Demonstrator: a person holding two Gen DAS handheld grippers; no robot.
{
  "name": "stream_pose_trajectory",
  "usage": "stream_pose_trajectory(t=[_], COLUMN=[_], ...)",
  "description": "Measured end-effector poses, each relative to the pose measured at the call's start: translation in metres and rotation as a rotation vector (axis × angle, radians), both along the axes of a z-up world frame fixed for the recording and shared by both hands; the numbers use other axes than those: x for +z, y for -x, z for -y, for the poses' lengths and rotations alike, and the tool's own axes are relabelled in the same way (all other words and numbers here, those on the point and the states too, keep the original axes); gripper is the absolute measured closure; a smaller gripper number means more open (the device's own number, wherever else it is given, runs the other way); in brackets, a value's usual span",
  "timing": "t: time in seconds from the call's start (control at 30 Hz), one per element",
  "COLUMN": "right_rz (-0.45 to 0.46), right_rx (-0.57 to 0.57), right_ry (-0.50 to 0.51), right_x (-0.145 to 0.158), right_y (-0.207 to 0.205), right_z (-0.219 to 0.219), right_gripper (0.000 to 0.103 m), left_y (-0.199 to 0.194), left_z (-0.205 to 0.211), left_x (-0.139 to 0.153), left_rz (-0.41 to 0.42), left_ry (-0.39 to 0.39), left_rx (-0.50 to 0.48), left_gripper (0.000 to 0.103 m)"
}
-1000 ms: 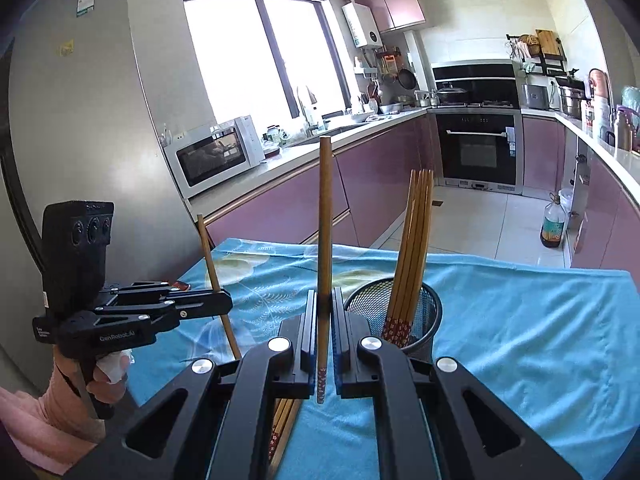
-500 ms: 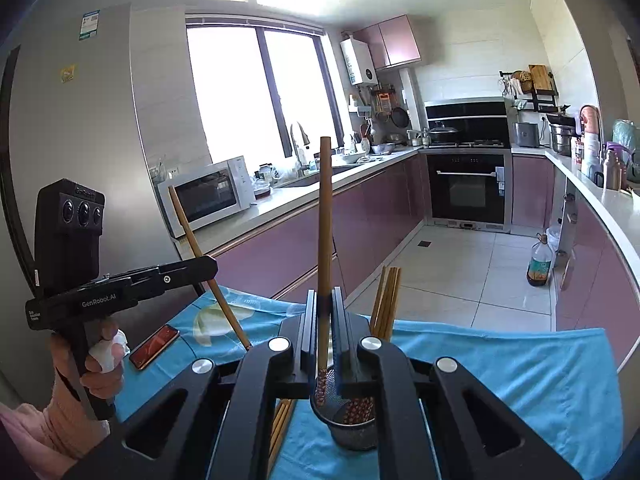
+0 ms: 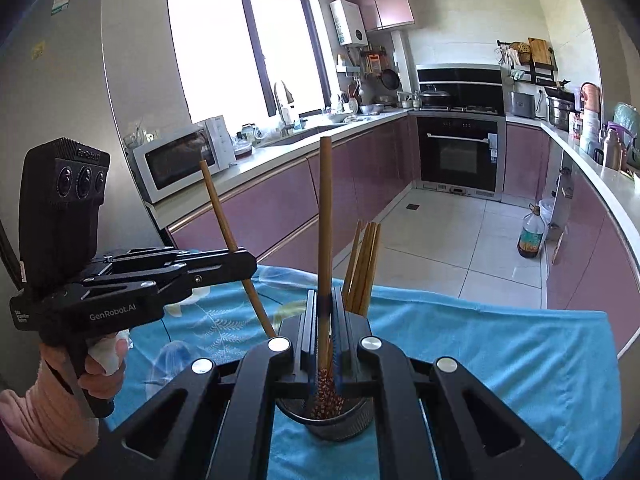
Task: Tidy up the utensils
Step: 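Lower both chopsticks into the mesh cup and open both tools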
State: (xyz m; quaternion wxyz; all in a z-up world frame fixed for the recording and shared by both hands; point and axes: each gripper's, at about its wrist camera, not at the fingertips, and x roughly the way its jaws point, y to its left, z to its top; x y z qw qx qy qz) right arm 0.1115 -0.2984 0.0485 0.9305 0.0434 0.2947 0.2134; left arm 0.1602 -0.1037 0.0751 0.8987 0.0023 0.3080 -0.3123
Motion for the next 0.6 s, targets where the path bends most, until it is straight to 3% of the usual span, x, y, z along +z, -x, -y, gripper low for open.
stream_pose_trajectory(t=[0.23,0.6], right_rz=[-0.096,-0.132], right_rx=[0.008,-0.021], right_ry=[0.023,0.008], right_x=[-0.021,-0.032], right_y=[-0.017,-0.025], right_z=[-0.005,-0.007], right_gripper=[0.097,0.095], left_y=[-0.014,-0.029], left_z=[0.010,0.016], left_x=[-0.031,-0.049], left_rz=[-0.068,-0.100], left_ry=[-0.069,-0.088], left_rx=[-0.027,0.000], left_gripper=[0.096,0.093])
